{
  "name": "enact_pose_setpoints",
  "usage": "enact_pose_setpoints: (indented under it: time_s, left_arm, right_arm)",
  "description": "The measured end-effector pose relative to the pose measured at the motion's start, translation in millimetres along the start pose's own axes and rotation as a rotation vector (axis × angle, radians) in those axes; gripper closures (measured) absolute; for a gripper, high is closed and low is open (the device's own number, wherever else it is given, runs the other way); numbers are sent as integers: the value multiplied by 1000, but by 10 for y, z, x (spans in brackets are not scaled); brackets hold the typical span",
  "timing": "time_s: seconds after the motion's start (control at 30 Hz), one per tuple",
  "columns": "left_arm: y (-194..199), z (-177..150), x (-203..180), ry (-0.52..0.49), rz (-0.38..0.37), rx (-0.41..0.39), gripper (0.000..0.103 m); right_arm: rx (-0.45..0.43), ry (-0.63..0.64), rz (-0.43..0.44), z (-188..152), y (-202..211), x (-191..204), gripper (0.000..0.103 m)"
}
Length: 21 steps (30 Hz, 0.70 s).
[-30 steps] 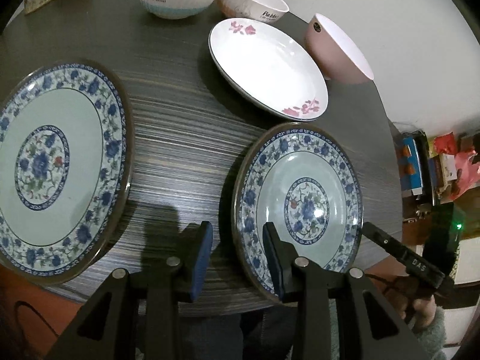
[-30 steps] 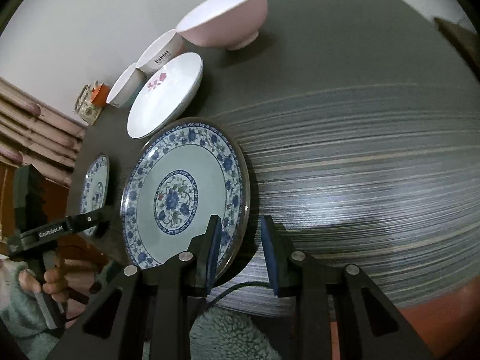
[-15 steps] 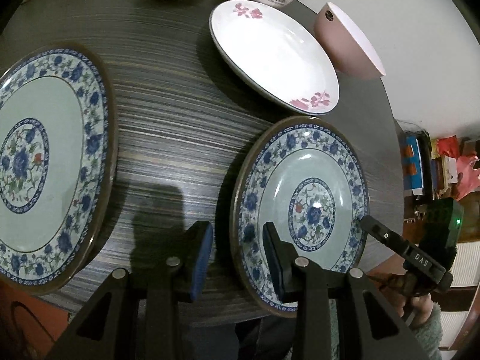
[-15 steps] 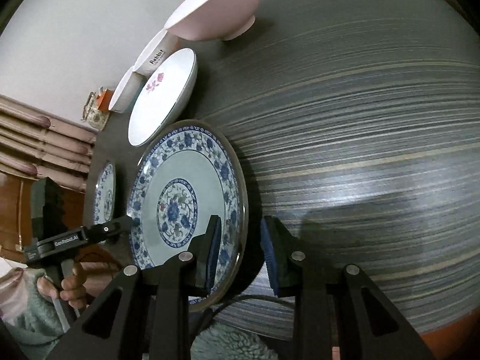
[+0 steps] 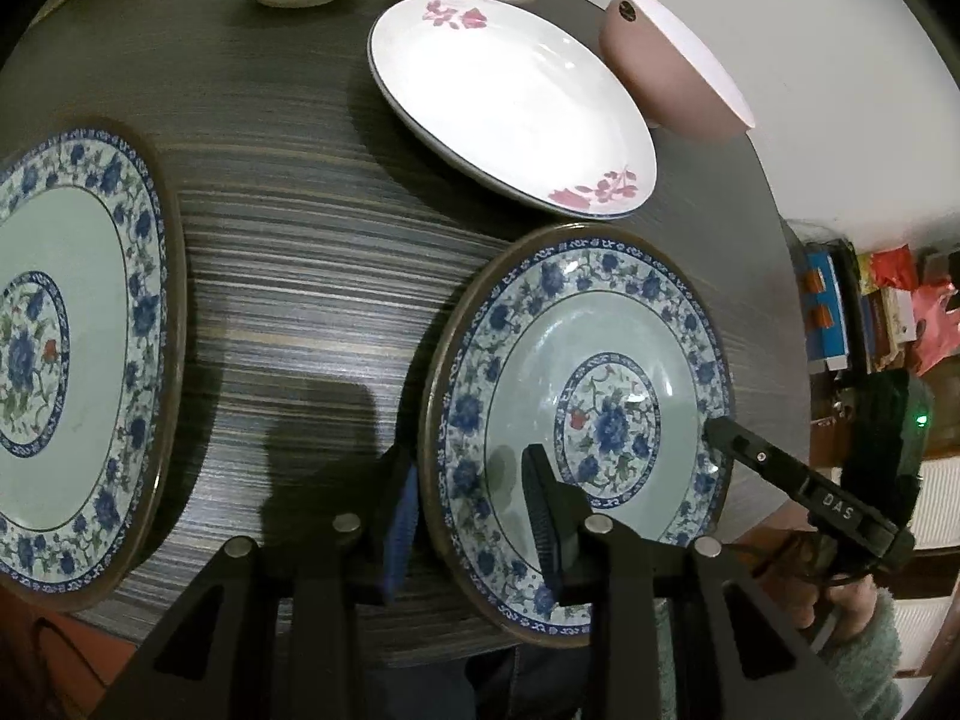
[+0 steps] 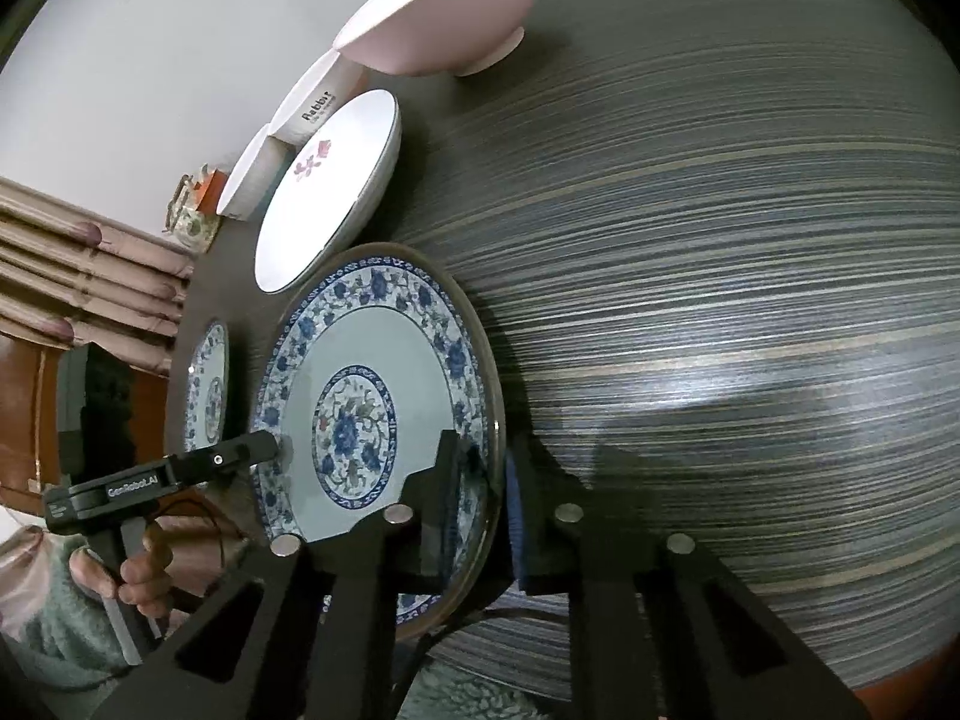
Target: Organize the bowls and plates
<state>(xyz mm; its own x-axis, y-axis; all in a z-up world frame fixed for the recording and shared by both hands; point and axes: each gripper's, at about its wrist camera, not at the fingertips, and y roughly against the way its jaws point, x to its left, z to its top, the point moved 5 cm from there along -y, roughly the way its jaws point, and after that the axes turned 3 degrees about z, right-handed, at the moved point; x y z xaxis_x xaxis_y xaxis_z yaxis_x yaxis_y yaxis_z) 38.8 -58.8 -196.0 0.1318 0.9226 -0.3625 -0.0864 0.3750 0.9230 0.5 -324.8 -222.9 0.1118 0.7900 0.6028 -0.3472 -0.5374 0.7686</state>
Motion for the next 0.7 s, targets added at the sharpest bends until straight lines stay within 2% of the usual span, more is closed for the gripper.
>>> enact_pose_setpoints:
  time_s: [0.27,0.7]
  left_arm:
    - [89,-28,67,8,11,-18,75]
    - [353,-64,183,33,12,-58,75]
  right_arm:
    - [-10,25,-18,-27,23,103,90]
    - [-9,46,0,-108,28,357,90]
